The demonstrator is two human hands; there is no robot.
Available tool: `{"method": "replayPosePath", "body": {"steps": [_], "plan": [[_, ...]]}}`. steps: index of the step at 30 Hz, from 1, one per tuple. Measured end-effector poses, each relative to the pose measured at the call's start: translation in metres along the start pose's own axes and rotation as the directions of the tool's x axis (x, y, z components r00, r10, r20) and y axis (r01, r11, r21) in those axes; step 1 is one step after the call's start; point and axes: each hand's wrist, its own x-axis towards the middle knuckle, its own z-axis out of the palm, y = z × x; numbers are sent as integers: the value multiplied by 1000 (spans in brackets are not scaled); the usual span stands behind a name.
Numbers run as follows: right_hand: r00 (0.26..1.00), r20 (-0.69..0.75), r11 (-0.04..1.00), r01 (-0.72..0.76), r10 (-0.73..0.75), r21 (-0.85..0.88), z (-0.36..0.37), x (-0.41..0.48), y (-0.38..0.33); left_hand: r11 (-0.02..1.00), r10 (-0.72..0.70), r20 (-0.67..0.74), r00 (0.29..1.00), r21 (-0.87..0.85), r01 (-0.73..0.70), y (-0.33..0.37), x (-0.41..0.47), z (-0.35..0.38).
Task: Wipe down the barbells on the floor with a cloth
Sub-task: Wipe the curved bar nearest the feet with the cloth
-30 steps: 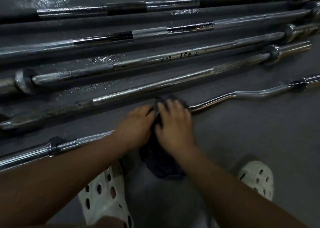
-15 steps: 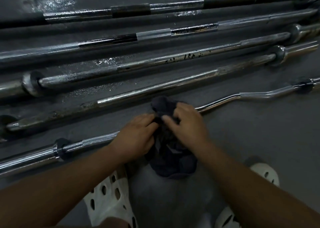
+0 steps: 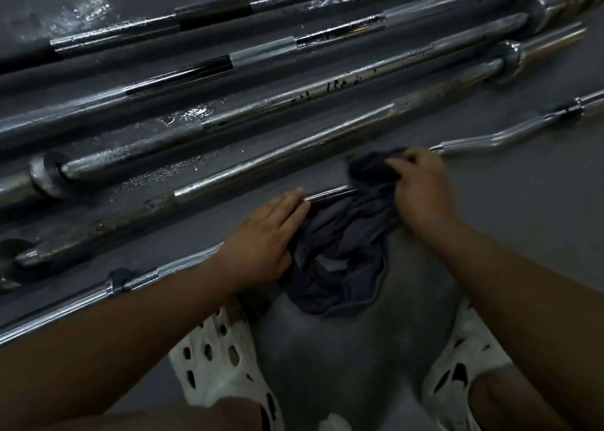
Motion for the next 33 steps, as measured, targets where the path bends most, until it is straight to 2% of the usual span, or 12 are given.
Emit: {"method": "replayPosePath", "body": {"steps": [2, 5, 7, 10, 12, 17, 22, 25, 28, 29, 31, 33], "plan": [[999, -12, 999, -45, 45, -28, 1, -3, -8, 998, 37, 24, 999, 48, -38, 3, 10, 1], [954, 168, 968, 239, -249, 74, 13, -25, -59, 994, 45, 75, 996, 99, -52, 11, 28, -4], [933, 190, 950, 283, -304, 129, 7, -17, -53, 990, 58, 80, 995, 123, -68, 14, 37, -5], [996, 73, 990, -68, 59, 123, -12, 19, 6, 987, 77, 71, 995, 138, -86, 17, 47, -6], [973, 0, 959, -227, 230, 170, -16, 20, 17, 985, 102, 47, 994, 138, -108, 24, 59, -7], [970, 197, 974, 99, -139, 203, -3, -5, -3, 981, 133, 58, 989, 131, -140, 37, 79, -7], [981, 15, 977, -195, 195, 81, -10, 34, 45, 987, 114, 41, 993, 106, -118, 35, 72, 0], [999, 45, 992, 18, -23, 122, 13, -2, -16, 990, 95, 32, 995, 98, -98, 38, 72, 0], [927, 209, 948, 288, -311, 133, 10, -17, -10, 994, 65, 12, 998, 82, -65, 37, 59, 2], [935, 184, 952, 292, -304, 91, 9, -6, 9, 996, 46, 4, 999, 79, -46, 35, 52, 3], [992, 105, 997, 61, -65, 41, 4, 13, 39, 998, -6, -17, 1000, 61, 7, 30, 35, 3], [986, 54, 986, -161, 158, 53, 7, 12, 30, 998, -47, -25, 999, 43, 48, 23, 23, 3]]}}
